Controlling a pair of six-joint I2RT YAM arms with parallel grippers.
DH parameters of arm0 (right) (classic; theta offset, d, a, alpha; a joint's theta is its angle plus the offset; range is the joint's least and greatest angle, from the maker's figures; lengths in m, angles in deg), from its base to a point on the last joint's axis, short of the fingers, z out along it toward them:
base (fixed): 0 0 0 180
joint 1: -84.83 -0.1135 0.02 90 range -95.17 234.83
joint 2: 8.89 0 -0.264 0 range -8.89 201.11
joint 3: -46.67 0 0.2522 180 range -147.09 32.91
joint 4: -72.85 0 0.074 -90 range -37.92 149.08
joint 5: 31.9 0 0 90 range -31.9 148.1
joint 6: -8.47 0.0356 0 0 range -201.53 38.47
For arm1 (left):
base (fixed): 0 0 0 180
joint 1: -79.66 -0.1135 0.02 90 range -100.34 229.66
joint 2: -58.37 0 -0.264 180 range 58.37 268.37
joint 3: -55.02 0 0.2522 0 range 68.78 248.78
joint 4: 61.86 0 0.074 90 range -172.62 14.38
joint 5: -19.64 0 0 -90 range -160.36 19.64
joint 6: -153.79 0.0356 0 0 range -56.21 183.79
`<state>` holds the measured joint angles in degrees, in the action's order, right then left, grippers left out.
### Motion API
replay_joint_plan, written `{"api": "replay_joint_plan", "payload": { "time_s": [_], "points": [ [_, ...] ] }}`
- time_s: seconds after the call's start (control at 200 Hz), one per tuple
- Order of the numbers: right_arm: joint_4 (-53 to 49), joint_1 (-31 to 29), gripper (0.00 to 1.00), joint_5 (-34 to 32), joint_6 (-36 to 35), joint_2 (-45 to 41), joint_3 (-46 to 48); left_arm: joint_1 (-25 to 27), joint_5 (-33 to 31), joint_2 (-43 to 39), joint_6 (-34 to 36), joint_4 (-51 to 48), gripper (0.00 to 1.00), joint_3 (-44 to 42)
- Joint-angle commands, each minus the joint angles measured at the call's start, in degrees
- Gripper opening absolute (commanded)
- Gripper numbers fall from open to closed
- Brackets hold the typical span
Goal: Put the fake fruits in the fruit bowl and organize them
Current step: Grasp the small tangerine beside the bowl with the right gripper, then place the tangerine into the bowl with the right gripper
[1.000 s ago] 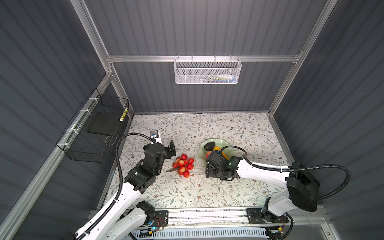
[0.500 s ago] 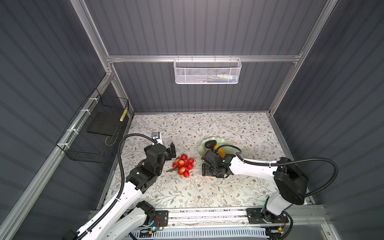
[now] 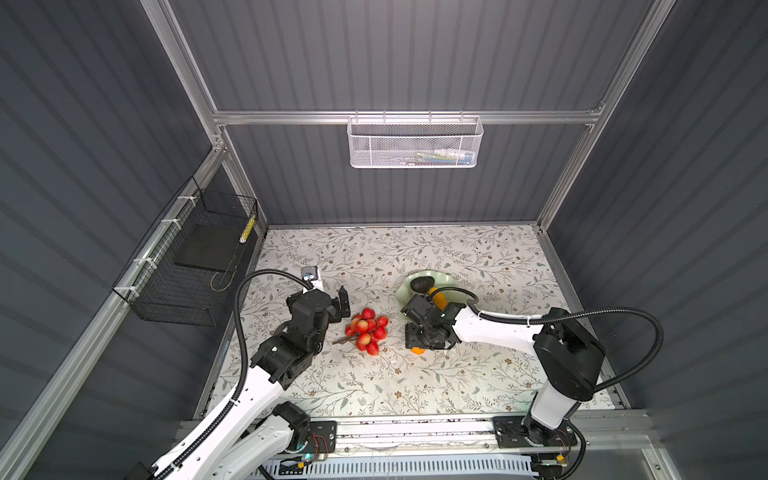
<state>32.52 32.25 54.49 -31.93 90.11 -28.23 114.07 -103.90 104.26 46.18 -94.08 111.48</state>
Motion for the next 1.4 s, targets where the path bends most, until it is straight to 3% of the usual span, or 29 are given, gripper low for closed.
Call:
{"api": "replay_joint_plan", "payload": {
  "time_s": [0.0, 0.12, 0.515, 0.675, 0.785, 1.056, 1.216, 1.391],
  "points": [
    [-0.75, -0.37, 0.63, 0.99, -1.10, 0.37, -1.38, -0.05, -1.36, -1.32, 0.73, -1.22, 1.00, -0.51],
    [-0.95, -0.75, 0.62, 1.50, -1.40, 0.41, -1.60, -0.05, -1.70, -1.99, 0.47, -1.76, 1.00, -0.91],
    [-1.18, -1.21, 0.35, 2.74, -2.47, 1.25, -3.05, -0.05, -1.73, -3.91, -1.31, -3.84, 1.00, -2.05],
    [-3.48, -1.65, 0.33, 1.98, -3.81, -5.22, -4.50, -0.05, -2.24, -4.67, -5.50, -6.85, 1.00, -2.86],
    [-7.98, -0.96, 0.33, -2.07, -6.43, -10.98, -6.96, -0.05, 0.95, -4.35, -9.49, -7.76, 1.00, -4.38],
    [-8.54, 12.52, 0.36, -7.10, -15.65, -18.60, -6.54, -0.06, 5.41, -3.56, -18.95, -12.01, 1.00, -7.54],
    [-4.11, 20.18, 0.37, -7.95, -21.15, -14.42, -7.17, -0.07, 8.66, -4.75, -23.96, -13.80, 1.00, -8.91],
    [-1.08, 24.32, 0.37, -7.22, -25.33, -6.35, -9.57, -0.09, 12.74, -6.27, -30.69, -14.65, 0.99, -10.84]
  ]
}}
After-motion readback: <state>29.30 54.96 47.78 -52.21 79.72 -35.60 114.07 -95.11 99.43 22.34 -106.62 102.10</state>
